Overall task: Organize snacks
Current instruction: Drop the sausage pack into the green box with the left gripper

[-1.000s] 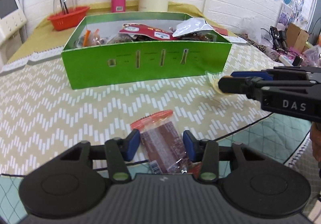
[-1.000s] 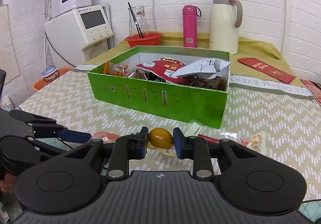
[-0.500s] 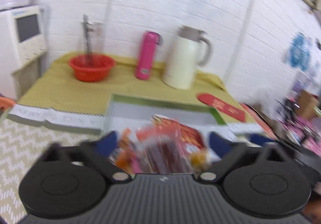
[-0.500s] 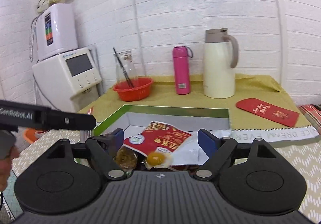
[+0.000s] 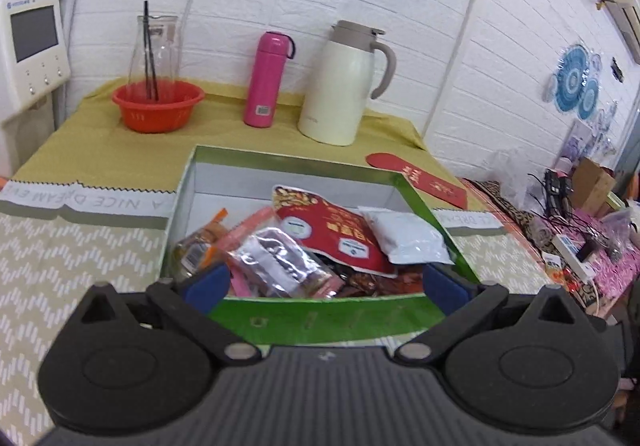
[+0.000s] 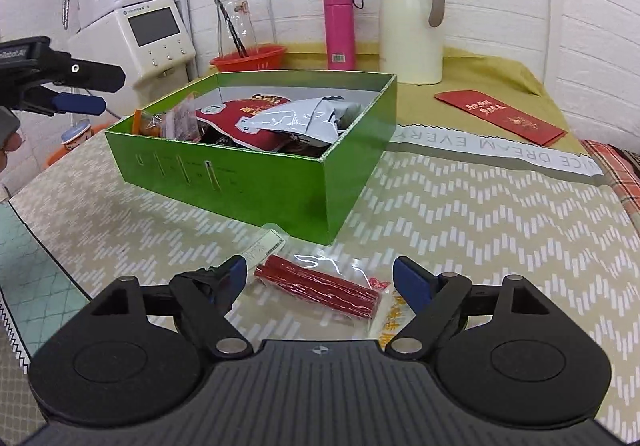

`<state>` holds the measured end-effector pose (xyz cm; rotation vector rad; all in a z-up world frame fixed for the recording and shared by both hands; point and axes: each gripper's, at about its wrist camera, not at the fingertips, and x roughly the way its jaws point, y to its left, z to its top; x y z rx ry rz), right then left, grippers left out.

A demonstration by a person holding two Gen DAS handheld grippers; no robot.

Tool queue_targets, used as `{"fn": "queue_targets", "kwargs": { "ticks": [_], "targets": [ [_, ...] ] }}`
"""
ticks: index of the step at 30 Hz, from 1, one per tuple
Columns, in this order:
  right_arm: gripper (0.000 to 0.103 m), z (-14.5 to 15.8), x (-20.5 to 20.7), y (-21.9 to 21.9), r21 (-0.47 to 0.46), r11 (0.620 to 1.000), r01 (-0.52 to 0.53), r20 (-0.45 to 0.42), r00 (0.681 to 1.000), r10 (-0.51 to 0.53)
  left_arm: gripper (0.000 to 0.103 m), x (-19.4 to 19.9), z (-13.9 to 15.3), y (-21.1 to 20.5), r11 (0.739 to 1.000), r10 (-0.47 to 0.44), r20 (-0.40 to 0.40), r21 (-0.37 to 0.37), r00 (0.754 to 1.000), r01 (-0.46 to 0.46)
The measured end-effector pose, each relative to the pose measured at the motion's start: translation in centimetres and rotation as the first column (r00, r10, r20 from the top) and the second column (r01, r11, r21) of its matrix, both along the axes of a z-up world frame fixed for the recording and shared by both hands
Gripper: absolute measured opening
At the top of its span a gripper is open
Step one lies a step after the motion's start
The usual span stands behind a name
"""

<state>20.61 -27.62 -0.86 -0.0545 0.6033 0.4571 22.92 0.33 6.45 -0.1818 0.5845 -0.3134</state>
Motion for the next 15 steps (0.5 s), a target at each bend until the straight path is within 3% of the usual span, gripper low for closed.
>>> {"fn": "queue_targets", "kwargs": {
  "ticks": [2, 4, 7, 12, 15],
  "targets": [
    [0.103, -0.2, 0.4, 0.5, -0.004, 1.0, -0.02, 0.004, 1.0, 0.02, 0.102, -0.7, -0.3, -0.6, 0.999, -0.03, -0.01, 0.019, 1.0, 0.03],
    [0.103, -0.8, 0.8, 0.9, 0.0, 0.999, -0.041, -0.06, 0.997, 0.041, 0.102, -1.2, -0.7, -0.8, 0.998, -0.043, -0.023, 0.051, 0.999, 0.045],
    [0.103, -0.9, -1.1, 1.7, 0.017, 0.996, -0.086, -0.083, 0.993, 0.087, 0.102, -2.0, -1.6, -0.5, 0.997, -0.04, -0.04, 0.071, 0.998, 0.043],
    [0.103, -0.9, -4.5, 5.6, -0.172, 0.963, -0.206, -0.076, 0.978, 0.196, 0.102, -2.4, -2.7, -0.5, 0.997, -0.059, -0.084, 0.05, 0.995, 0.063],
    [0.103, -0.2, -5.2, 5.8, -0.175, 0.944, -0.28, -0.125, 0.957, 0.261, 0.102, -2.9, -3.0, -0.6, 0.995, -0.072, -0.089, 0.061, 0.993, 0.077]
  ]
}}
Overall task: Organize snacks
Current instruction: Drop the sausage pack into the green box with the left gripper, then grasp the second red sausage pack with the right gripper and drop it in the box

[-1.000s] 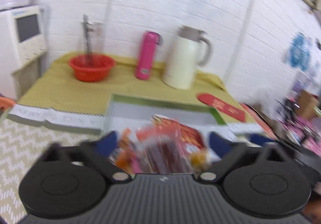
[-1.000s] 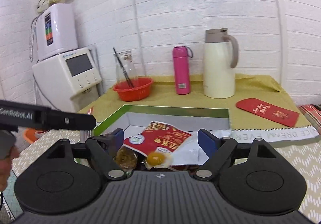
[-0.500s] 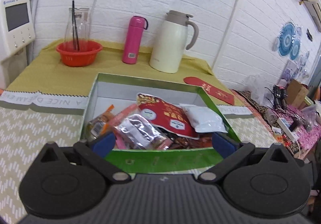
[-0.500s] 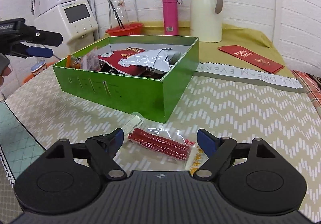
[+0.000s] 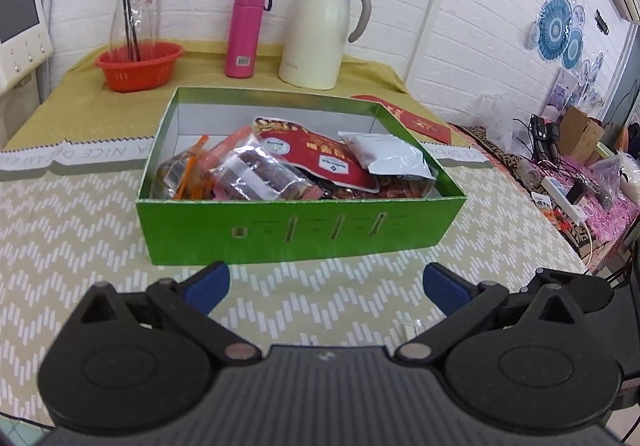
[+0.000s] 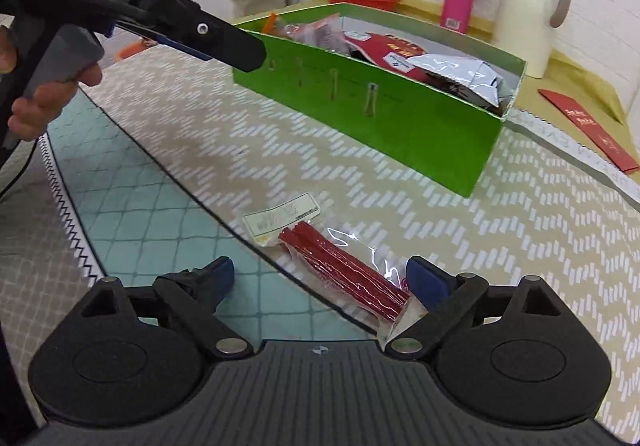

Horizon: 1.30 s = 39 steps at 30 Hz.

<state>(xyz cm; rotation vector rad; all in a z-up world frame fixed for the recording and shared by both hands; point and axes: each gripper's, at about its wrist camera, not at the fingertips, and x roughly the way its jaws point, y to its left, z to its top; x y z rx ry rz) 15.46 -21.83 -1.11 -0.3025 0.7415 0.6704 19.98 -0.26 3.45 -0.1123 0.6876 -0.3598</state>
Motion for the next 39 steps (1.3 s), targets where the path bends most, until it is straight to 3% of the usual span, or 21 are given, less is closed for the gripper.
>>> {"fn": "queue_targets", "kwargs": {
  "ticks": [4, 6, 10, 11, 12, 16, 18, 23, 27, 31, 33, 34, 35, 37, 38, 39],
  "targets": [
    [0.103, 0.2, -0.4, -0.2, -0.014, 0.999, -0.035, -0.01, 0.999, 0.035, 0.102, -0.4, -0.1, 0.0, 1.0, -0.003, -0.003, -0.009, 1.0, 0.003],
    [0.103, 0.0, -0.1, 0.1, -0.034, 0.999, -0.017, 0.014, 1.0, 0.017, 0.102, -0.4, -0.4, -0.1, 1.0, -0.003, -0.012, -0.017, 1.0, 0.003],
    [0.103, -0.3, 1.3, 0.2, 0.021, 0.999, 0.046, 0.008, 0.999, -0.046, 0.102, -0.4, -0.9, -0.1, 1.0, -0.002, -0.034, -0.012, 0.999, 0.002],
    [0.095, -0.2, 1.5, 0.2, 0.026, 0.997, 0.068, 0.019, 0.997, -0.069, 0.102, -0.5, -1.0, 0.0, 1.0, 0.0, -0.036, -0.007, 0.999, 0.0],
    [0.078, 0.0, 1.8, 0.3, 0.027, 0.995, 0.093, 0.024, 0.995, -0.094, 0.102, -0.5, -1.1, 0.2, 1.0, 0.004, -0.037, -0.003, 0.999, -0.004],
    [0.068, 0.1, 1.0, 1.1, -0.014, 0.996, 0.092, 0.057, 0.994, -0.091, 0.102, -0.7, -1.4, 1.2, 1.0, 0.028, -0.048, -0.008, 0.998, -0.029],
    [0.05, 0.4, 0.3, 1.3, 0.006, 0.997, 0.072, 0.064, 0.995, -0.073, 0.102, -0.6, -1.4, 1.6, 0.999, 0.04, -0.051, -0.013, 0.998, -0.041],
    [0.049, 2.4, -1.1, 1.5, 0.082, 0.995, 0.059, 0.102, 0.993, -0.067, 0.102, -0.7, -0.7, 2.6, 0.997, 0.063, -0.037, -0.031, 0.997, -0.064],
    [0.05, 5.3, -1.1, 1.8, 0.145, 0.988, 0.056, 0.183, 0.98, -0.082, 0.102, -0.5, 0.5, 3.6, 0.995, 0.084, -0.004, -0.045, 0.996, -0.084],
    [0.055, 7.8, 2.6, 2.7, 0.226, 0.967, 0.117, 0.249, 0.953, -0.173, 0.102, 0.6, 2.1, 3.7, 0.993, 0.109, 0.031, -0.046, 0.994, -0.107],
    [0.064, 8.0, 5.0, 3.4, 0.267, 0.951, 0.159, 0.303, 0.922, -0.24, 0.102, 1.3, 2.5, 3.7, 0.992, 0.124, 0.051, -0.045, 0.991, -0.122],
    [0.074, 7.8, 6.1, 3.6, 0.289, 0.943, 0.167, 0.332, 0.906, -0.263, 0.103, 1.5, 2.7, 3.7, 0.99, 0.138, 0.069, -0.034, 0.988, -0.136],
    [0.103, 7.4, 7.3, 3.8, 0.296, 0.936, 0.191, 0.332, 0.898, -0.288, 0.103, 1.5, 2.7, 3.7, 0.987, 0.159, 0.079, -0.012, 0.984, -0.159],
    [0.103, 6.7, 8.3, 3.4, 0.315, 0.893, 0.322, 0.265, 0.873, -0.408, 0.103, 1.2, 2.6, 4.0, 0.975, 0.212, 0.091, 0.046, 0.973, -0.217],
    [0.103, 6.4, 8.1, 3.0, 0.344, 0.877, 0.336, 0.238, 0.872, -0.428, 0.103, 1.0, 2.5, 4.3, 0.97, 0.228, 0.096, 0.063, 0.969, -0.235],
    [0.103, 6.2, 7.4, 2.3, 0.376, 0.871, 0.317, 0.199, 0.89, -0.41, 0.103, 0.6, 2.4, 4.6, 0.965, 0.243, 0.101, 0.081, 0.965, -0.251]
  ]
}}
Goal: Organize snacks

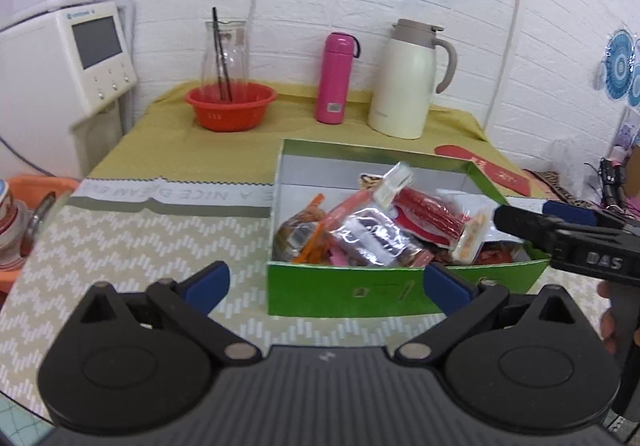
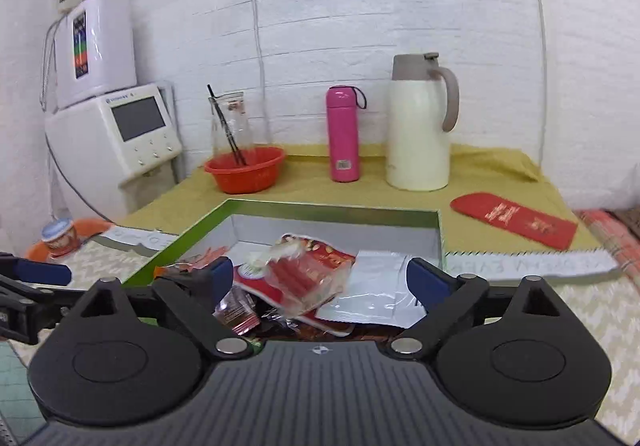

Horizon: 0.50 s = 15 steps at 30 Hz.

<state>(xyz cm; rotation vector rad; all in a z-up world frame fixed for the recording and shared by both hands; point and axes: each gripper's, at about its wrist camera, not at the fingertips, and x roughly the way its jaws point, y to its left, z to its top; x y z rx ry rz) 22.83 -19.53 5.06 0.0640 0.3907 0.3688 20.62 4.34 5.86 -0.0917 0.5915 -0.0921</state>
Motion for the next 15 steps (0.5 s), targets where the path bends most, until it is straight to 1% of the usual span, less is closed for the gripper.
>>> {"fn": "queue_targets", "kwargs": {
  "ticks": [1, 3, 5, 8, 12, 15],
  "targets": [
    [0.103, -0.1, -0.6, -0.4, 0.022, 1.0, -0.014, -0.016, 1.0, 0.014, 0.103, -0.2, -0.1, 0.1, 1.0, 0.01, 0.0, 0.014, 1.0, -0.01],
    [0.103, 0.0, -2.7, -1.1, 0.047, 0.999, 0.026, -0.024, 0.999, -0.025, 0.103, -0.9, -0.1, 0.0, 0.999, 0.033, 0.002, 0.042, 0.999, -0.033],
    [0.103, 0.6, -4.8, -1.5, 0.052, 0.996, 0.067, -0.026, 0.998, -0.066, 0.103, -1.8, -0.1, -0.5, 0.997, 0.037, 0.016, 0.068, 0.999, -0.038],
    [0.103, 1.9, -7.8, -2.0, 0.045, 0.995, 0.092, -0.017, 0.996, -0.092, 0.103, -3.7, 0.1, -1.4, 0.996, 0.036, 0.034, 0.08, 0.999, -0.039],
    [0.103, 3.2, -11.1, -2.3, 0.0, 0.994, 0.108, -0.022, 0.994, -0.108, 0.103, -6.3, 0.3, -2.7, 0.992, 0.06, 0.051, 0.105, 0.997, -0.065],
    [0.103, 2.9, -13.3, -2.3, -0.062, 0.989, 0.131, -0.001, 0.991, -0.131, 0.103, -7.9, 0.0, -3.2, 0.991, 0.07, 0.046, 0.11, 0.997, -0.074]
  ]
}}
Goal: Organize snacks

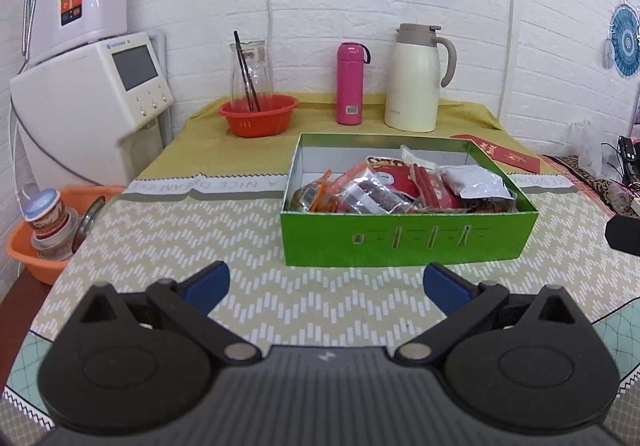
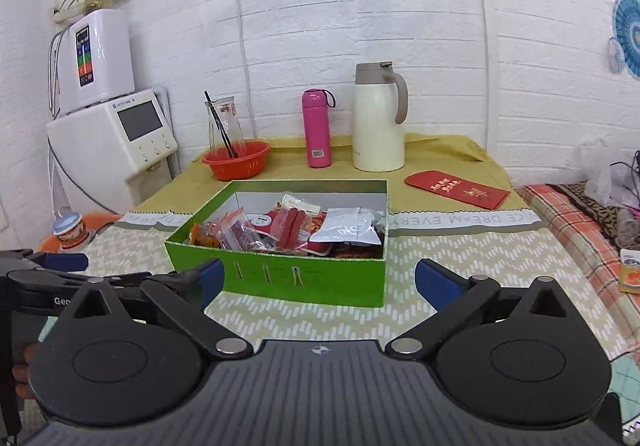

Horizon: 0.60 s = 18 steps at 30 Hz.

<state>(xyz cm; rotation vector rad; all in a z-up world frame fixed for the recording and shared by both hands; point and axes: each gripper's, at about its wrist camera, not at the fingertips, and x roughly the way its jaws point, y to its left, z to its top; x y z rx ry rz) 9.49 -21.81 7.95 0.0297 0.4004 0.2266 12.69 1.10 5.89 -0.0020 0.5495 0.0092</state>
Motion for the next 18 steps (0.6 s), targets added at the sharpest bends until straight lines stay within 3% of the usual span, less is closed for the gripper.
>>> {"fn": "queue_targets", "kwargs": {
  "ticks": [6, 18],
  "targets": [
    [0.103, -2.3, -2.0, 0.6, -0.085, 0.996, 0.011, -0.018, 1.0, -0.013, 0.103, -1.7, -0.8, -1.2, 0.999, 0.014, -0.011, 0.031, 1.0, -0.014],
    [0.103, -4.6, -1.4, 0.8, -0.078, 0.995, 0.066, -0.066, 0.995, -0.071, 0.103, -1.8, -1.4, -1.9, 0.999, 0.009, -0.016, 0.042, 1.0, -0.009]
  ]
}}
